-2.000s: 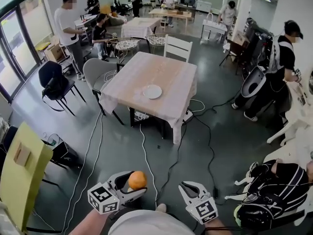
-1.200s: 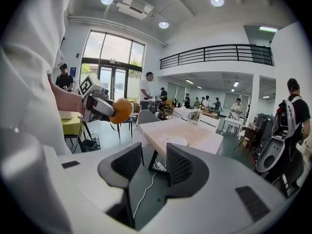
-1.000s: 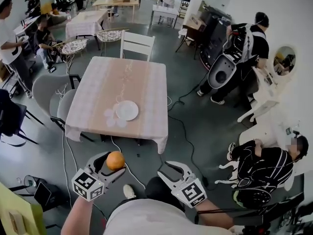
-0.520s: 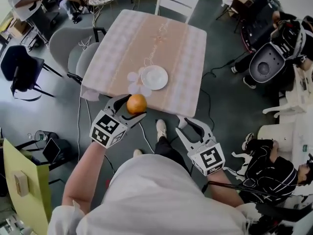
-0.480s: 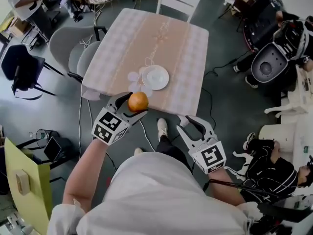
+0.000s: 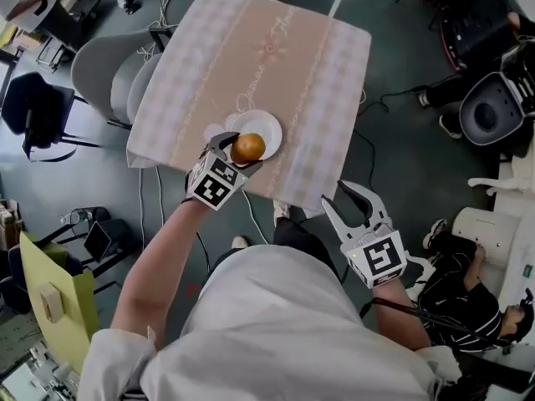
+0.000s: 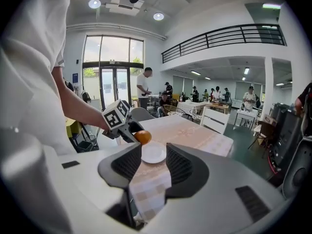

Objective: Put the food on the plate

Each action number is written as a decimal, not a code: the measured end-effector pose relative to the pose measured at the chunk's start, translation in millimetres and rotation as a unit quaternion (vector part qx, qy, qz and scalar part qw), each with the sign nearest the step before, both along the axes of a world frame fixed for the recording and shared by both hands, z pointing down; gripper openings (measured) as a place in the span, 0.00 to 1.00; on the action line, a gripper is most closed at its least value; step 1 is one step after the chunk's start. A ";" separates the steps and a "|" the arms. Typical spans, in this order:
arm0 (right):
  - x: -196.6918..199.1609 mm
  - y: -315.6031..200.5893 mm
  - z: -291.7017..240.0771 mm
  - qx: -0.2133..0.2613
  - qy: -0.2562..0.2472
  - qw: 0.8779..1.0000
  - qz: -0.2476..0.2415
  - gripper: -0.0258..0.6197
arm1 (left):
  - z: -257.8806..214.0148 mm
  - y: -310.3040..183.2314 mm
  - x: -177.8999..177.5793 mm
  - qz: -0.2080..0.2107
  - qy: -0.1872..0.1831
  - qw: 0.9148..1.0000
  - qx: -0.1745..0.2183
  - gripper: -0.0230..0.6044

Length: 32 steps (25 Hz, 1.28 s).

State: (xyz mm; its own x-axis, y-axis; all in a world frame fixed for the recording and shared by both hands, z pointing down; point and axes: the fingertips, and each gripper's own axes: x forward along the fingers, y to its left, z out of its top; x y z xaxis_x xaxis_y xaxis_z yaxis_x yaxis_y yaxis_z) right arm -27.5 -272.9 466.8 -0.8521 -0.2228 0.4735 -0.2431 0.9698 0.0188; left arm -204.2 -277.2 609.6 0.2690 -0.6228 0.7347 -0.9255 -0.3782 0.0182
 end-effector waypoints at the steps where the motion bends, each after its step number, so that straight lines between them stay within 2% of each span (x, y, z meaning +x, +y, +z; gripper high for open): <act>1: 3.4 -8.2 2.8 -0.006 0.003 1.000 0.002 0.30 | 8.9 -8.0 -1.7 -0.001 -0.009 1.000 -0.011 0.63; 7: 19.8 -50.4 20.6 -0.025 0.013 1.000 0.007 0.30 | 54.8 -50.6 -13.4 0.002 -0.058 0.995 -0.076 0.63; 14: 27.1 -76.4 26.6 -0.040 0.014 0.999 0.014 0.30 | 86.6 -59.7 -18.1 0.034 -0.100 0.985 -0.135 0.63; 24: 29.9 -96.9 35.8 -0.053 0.013 0.998 0.023 0.30 | 92.3 -67.0 -14.2 0.043 -0.123 0.983 -0.130 0.63; 32: 26.3 -99.4 40.1 -0.058 0.018 0.998 0.016 0.30 | 90.0 -67.8 -14.4 0.040 -0.112 0.985 -0.122 0.63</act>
